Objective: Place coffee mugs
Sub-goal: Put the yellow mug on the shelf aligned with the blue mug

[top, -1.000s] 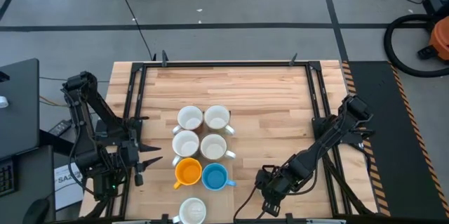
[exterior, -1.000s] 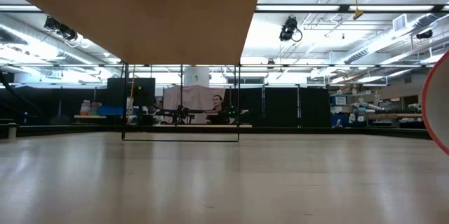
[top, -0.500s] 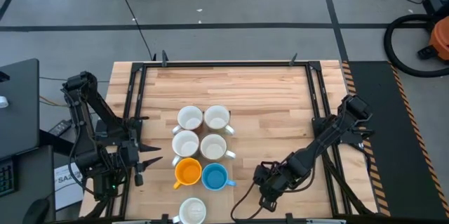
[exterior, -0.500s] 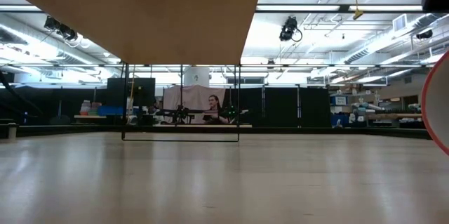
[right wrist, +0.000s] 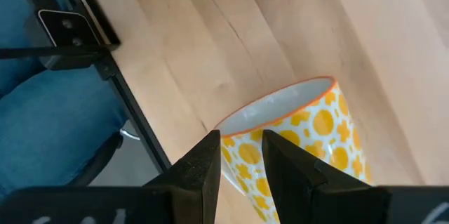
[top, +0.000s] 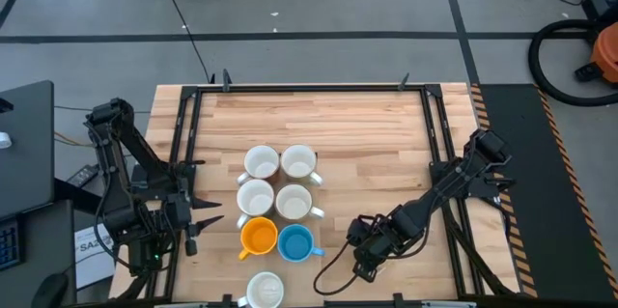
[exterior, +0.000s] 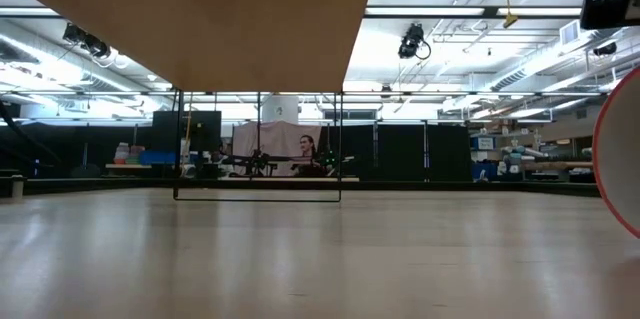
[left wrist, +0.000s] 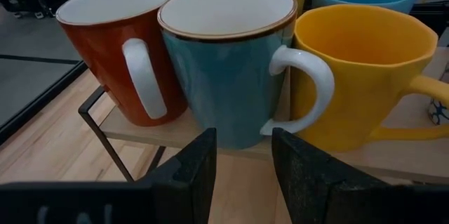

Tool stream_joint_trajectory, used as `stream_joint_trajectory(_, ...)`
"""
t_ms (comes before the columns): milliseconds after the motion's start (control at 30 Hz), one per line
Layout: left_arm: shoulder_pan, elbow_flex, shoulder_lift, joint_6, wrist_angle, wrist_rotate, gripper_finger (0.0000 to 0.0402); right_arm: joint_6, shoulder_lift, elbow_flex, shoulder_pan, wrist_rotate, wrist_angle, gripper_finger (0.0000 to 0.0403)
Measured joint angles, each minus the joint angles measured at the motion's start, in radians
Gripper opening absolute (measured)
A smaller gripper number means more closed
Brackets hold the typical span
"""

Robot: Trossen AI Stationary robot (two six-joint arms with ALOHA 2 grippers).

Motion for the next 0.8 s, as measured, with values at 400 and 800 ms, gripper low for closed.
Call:
stream_joint_trajectory(400, 0.0, 0.0, 0.0, 0.0, 0.0, 0.0, 0.0144, -0.031, -0.004, 0.0, -0.027, 0.006, -0.045, 0.0113)
stream_joint_trajectory(800, 0.0, 0.0, 0.0, 0.0, 0.0, 0.0, 0.0144, -0.02, -0.026, -0.002, -0.042, 0.067, -0.126, 0.0114)
